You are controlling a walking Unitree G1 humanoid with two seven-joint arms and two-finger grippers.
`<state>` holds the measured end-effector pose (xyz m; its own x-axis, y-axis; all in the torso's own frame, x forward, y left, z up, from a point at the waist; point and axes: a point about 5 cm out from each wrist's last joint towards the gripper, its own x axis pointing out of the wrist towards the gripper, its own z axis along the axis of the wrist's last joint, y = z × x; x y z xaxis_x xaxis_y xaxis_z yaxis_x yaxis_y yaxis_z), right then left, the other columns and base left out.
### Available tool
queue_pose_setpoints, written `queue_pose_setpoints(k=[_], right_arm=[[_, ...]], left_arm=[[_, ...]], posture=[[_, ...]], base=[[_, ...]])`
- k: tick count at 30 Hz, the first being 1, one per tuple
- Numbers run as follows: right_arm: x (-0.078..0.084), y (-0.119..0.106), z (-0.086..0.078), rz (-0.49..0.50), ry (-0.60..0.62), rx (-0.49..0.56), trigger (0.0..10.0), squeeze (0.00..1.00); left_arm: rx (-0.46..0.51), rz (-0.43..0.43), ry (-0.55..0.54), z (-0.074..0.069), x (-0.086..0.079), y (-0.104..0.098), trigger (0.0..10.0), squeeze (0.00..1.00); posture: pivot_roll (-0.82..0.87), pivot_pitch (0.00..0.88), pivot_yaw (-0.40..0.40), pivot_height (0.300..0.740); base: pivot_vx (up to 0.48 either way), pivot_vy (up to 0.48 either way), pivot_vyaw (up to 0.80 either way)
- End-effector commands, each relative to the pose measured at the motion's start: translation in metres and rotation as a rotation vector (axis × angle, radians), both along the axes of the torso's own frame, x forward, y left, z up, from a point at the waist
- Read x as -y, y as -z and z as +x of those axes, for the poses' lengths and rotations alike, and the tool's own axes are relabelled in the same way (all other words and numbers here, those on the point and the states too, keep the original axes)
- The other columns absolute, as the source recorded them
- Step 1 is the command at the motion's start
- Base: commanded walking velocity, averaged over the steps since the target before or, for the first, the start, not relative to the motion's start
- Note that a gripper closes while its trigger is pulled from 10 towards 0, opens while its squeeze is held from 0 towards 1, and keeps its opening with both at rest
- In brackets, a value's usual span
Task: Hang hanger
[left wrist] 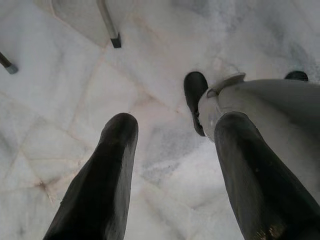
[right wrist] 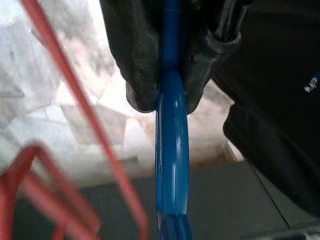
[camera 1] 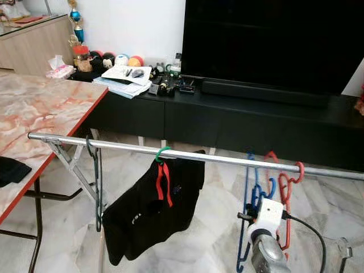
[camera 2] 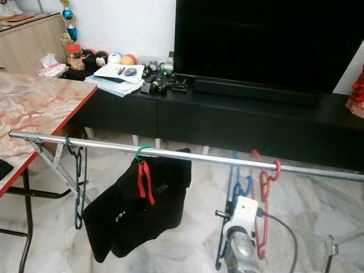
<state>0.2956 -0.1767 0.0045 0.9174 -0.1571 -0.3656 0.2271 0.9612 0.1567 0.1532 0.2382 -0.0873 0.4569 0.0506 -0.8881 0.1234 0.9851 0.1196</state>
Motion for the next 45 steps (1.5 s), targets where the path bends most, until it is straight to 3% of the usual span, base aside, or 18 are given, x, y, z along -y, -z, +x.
queue_pose_setpoints(k=[1, 11, 20, 36, 45], right_arm=[[0.001, -0.011, 0.008, -0.007, 0.010, 0.062, 10.0, 0.00], [-0.013, -0.023, 0.024, -0.077, -0.137, 0.049, 10.0, 0.00], [-0.010, -0.028, 0.035, -0.144, -0.152, -0.058, 10.0, 0.00], [-0.017, -0.047, 0.054, -0.103, -0.209, -0.118, 10.0, 0.00], [-0.021, -0.042, 0.052, -0.047, -0.237, -0.211, 10.0, 0.00]], left_arm=[[-0.023, 0.002, 0.021, -0.004, 0.001, 0.002, 10.0, 0.00], [-0.024, -0.003, 0.040, -0.002, 0.003, 0.002, 10.0, 0.00], [-0.026, 0.002, 0.045, -0.003, 0.001, 0.001, 10.0, 0.00], [-0.029, 0.002, 0.049, -0.003, 0.001, 0.001, 10.0, 0.00], [-0.038, -0.004, 0.053, -0.004, 0.002, 0.002, 10.0, 0.00]], posture=[[0.07, 0.000, -0.056, 0.740], [0.08, 0.000, -0.057, 0.740], [0.08, 0.000, -0.058, 0.740], [0.09, 0.000, -0.054, 0.740], [0.10, 0.000, -0.052, 0.740]], base=[[0.000, 0.000, 0.00], [0.000, 0.000, 0.00], [0.000, 0.000, 0.00], [0.000, 0.000, 0.00], [0.000, 0.000, 0.00]])
